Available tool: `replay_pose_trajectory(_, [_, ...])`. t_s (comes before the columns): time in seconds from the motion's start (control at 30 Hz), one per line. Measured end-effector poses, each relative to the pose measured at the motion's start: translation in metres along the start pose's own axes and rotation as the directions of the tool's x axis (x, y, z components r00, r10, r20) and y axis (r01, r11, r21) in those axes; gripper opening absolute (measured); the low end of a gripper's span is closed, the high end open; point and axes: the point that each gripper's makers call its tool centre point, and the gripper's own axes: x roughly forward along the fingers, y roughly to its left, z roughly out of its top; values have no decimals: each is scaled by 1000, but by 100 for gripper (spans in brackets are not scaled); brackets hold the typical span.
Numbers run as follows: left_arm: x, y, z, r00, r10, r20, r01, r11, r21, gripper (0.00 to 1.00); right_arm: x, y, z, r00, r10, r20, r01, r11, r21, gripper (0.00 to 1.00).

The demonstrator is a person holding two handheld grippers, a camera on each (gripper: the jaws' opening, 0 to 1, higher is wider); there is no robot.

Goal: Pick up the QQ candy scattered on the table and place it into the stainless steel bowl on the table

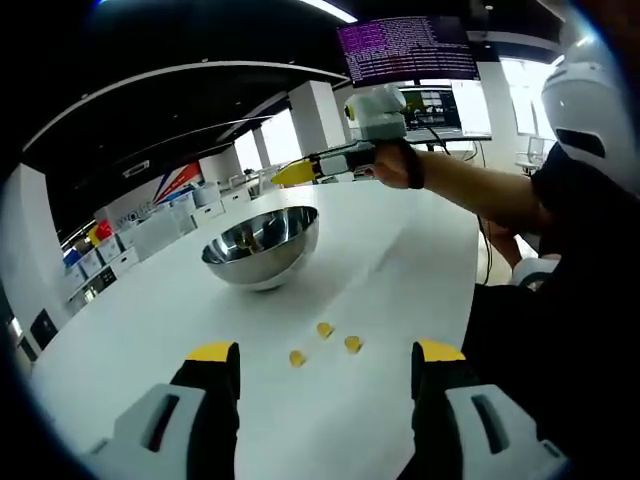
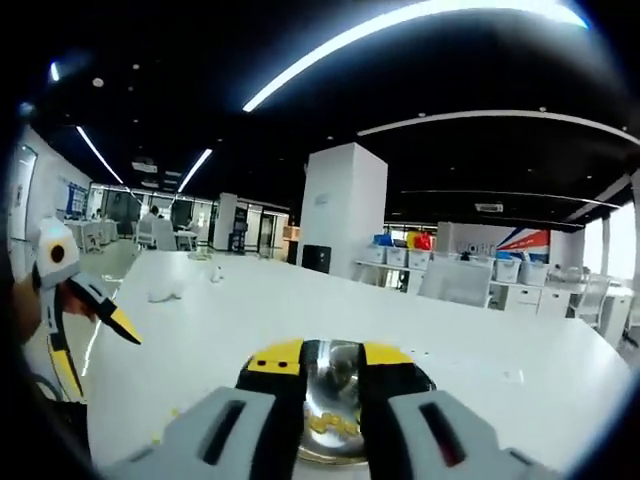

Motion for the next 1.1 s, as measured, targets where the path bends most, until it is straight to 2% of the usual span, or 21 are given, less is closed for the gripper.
replay_pose_trajectory(0.1, [0, 1, 0, 1000, 3, -1, -3, 1000, 1, 69, -11, 18, 31, 997, 31, 74, -28, 999, -41, 17])
replay_pose_trajectory(0.2, [0, 2, 1, 1000, 5, 0, -5, 1000, 1, 69, -22, 38, 50, 991, 78, 107, -72, 996, -58, 18])
replay_pose_trajectory(0.37, [1, 1, 2, 1000, 5, -1, -5, 1000, 2, 69, -33, 64, 63, 985, 124, 120, -107, 984, -142, 20])
replay_pose_trajectory(0.57, [0, 1, 2, 1000, 8, -1, -8, 1000, 5, 69, -39, 86, 64, 976, 182, 123, -164, 976, -140, 20])
replay_pose_trajectory(0.63, [0, 2, 2, 1000, 10, -1, -10, 1000, 4, 69, -39, 97, 55, 971, 215, 101, -202, 971, -130, 20])
replay_pose_trajectory(0.73, [-1, 2, 2, 1000, 13, -2, -13, 1000, 4, 70, -38, 113, 31, 964, 264, 35, -258, 958, -125, 20])
replay_pose_trajectory(0.77, [-2, 3, 2, 1000, 14, -1, -14, 1000, 2, 70, -38, 121, 17, 959, 284, -5, -283, 952, -116, 20])
replay_pose_trajectory(0.83, [-2, 3, 2, 1000, 16, 0, -16, 1000, 3, 70, -38, 132, -4, 952, 303, -46, -305, 949, -79, 20])
replay_pose_trajectory(0.9, [-3, 4, 1, 1000, 18, 0, -18, 1000, 3, 70, -40, 144, -30, 939, 330, -102, -337, 940, -59, 20])
replay_pose_trajectory(0.97, [-4, 5, 2, 1000, 25, 4, -25, 1000, 3, 70, -41, 148, -50, 936, 321, -146, -331, 943, -48, 20])
replay_pose_trajectory(1.1, [-4, 5, 1, 1000, 24, 4, -24, 1000, 1, 70, -40, 161, -84, 929, 326, -177, -331, 944, 2, 18])
